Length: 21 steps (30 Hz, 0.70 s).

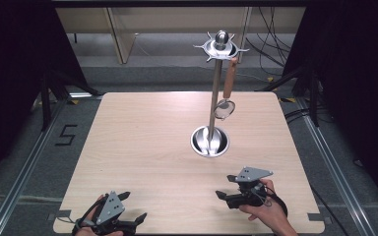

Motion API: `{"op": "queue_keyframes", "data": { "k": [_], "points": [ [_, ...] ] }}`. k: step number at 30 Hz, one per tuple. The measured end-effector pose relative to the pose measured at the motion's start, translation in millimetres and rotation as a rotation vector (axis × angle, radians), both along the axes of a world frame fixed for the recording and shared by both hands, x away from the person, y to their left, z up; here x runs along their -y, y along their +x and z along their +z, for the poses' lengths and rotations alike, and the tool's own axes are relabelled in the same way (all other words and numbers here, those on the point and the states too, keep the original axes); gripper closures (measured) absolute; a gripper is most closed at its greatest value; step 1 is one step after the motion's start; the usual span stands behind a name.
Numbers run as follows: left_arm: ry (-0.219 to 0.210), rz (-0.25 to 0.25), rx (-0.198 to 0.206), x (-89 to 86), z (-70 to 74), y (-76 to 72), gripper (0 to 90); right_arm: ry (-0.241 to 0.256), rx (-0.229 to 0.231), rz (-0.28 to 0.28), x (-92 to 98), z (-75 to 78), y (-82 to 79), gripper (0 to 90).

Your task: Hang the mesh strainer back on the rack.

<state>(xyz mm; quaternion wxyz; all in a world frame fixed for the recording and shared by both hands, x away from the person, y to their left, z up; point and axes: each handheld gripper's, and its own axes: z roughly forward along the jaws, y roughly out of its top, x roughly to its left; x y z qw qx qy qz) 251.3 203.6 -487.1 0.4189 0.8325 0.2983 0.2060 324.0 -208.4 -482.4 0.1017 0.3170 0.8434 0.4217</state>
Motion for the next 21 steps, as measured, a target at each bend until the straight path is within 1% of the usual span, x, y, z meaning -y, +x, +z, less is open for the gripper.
{"op": "queue_keyframes", "data": {
  "k": [1, 2, 3, 4, 5, 6, 7, 8, 9, 14, 15, 19, 20, 21],
  "points": [
    [0.011, -0.001, -0.002, -0.3, 0.0, 0.3, 15.0, 0.004, 0.005, 0.008, 0.0, -1.0, 0.2, 29.1],
    [-0.021, 0.023, -0.026, 1.8, -1.5, -1.7, 15.0, -0.001, 0.003, -0.003, 0.6, -0.7, -1.3, 29.1],
    [-0.028, 0.028, -0.018, 2.4, -2.5, -1.7, 15.0, -0.004, 0.003, -0.012, 0.5, -1.0, -2.2, 29.1],
    [-0.001, 0.012, -0.005, 0.6, -1.0, -0.4, 15.0, -0.002, 0.003, -0.007, 0.7, -1.1, -2.3, 29.2],
    [-0.001, 0.011, -0.004, 0.5, -1.0, -0.3, 15.0, -0.008, -0.002, -0.001, 0.9, -1.4, -2.8, 29.2],
    [-0.018, 0.021, -0.014, 1.3, -1.7, -1.1, 15.0, -0.012, 0.004, 0.002, 0.5, -2.2, -3.7, 29.1],
    [-0.029, 0.026, -0.019, 1.8, -2.4, -1.5, 15.0, -0.009, -0.012, -0.011, -0.5, -2.5, -5.4, 29.1],
    [-0.028, 0.027, -0.021, 1.8, -2.2, -1.5, 15.0, -0.009, -0.012, -0.011, -0.5, -2.5, -5.4, 29.1],
    [0.000, 0.011, -0.005, 0.3, -1.0, -0.3, 15.0, -0.017, -0.006, 0.006, 0.2, -2.4, -4.4, 29.1],
    [-0.007, 0.016, -0.007, 1.1, -1.4, -0.7, 15.0, -0.018, -0.009, 0.009, 0.2, -2.8, -4.4, 29.0],
    [0.005, 0.003, -0.002, 0.2, -0.8, 0.2, 15.0, -0.021, -0.007, 0.008, 0.3, -2.9, -4.3, 29.1],
    [0.004, 0.003, 0.000, 0.3, -0.9, 0.2, 15.0, -0.020, -0.009, 0.009, 0.4, -3.2, -4.0, 29.0],
    [0.005, 0.003, -0.001, 0.3, -0.9, 0.2, 15.0, -0.024, 0.001, 0.007, 0.7, -3.2, -3.8, 29.1],
    [0.005, 0.003, -0.001, 0.3, -0.9, 0.2, 15.0, -0.022, 0.001, 0.007, 0.7, -3.3, -3.7, 29.0]
  ]
}}
